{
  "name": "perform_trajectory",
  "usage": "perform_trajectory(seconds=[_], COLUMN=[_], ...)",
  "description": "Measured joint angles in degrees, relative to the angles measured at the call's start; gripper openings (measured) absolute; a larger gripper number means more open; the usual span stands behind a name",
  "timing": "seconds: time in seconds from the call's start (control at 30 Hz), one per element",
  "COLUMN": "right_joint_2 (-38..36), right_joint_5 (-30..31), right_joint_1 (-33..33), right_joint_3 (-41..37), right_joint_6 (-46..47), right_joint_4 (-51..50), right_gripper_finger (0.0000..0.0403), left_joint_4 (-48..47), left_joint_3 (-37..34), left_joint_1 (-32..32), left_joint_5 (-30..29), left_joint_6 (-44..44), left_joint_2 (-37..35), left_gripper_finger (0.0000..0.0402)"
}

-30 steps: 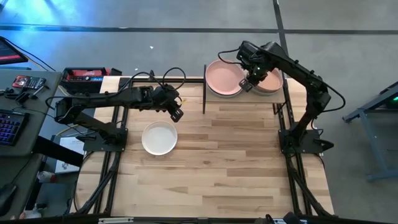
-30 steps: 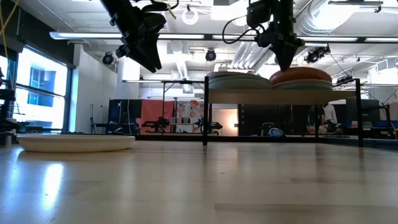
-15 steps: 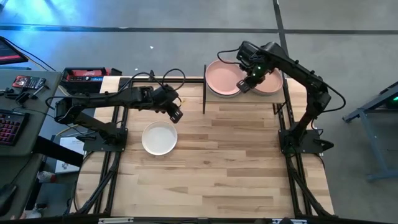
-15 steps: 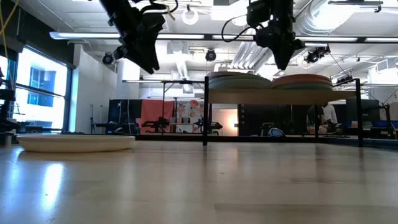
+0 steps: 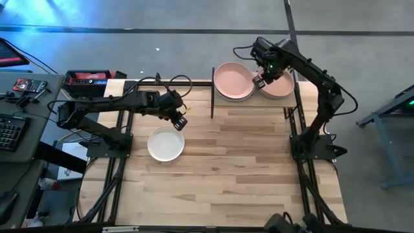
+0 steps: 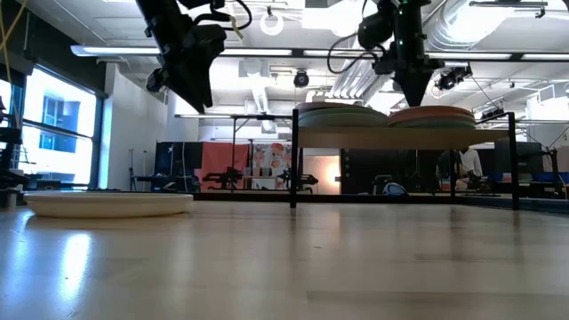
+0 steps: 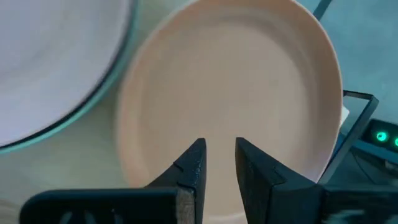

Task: Place and stack plates onto a shelf
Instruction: Stack the white plate on top of the brown plate on the shelf

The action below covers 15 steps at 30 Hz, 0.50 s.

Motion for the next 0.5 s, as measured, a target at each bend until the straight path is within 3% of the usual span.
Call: perform_trajectory(seconds=[0.5], right_joint_2=[5.6], right_joint_5=[-1.6], right_joint_1=[-1.9], right_joint_3=[0.0], right_joint_6=[-3.8], right_joint_4=[0.0], right_gripper_finger=[0.006], left_joint_4=[0.1], left_joint_3=[0.0], left_joint_1=[0.2], left_joint_5=[-0.3], left_joint_6=[0.0], left_joint_2=[0.0], left_gripper_finger=[0.0117])
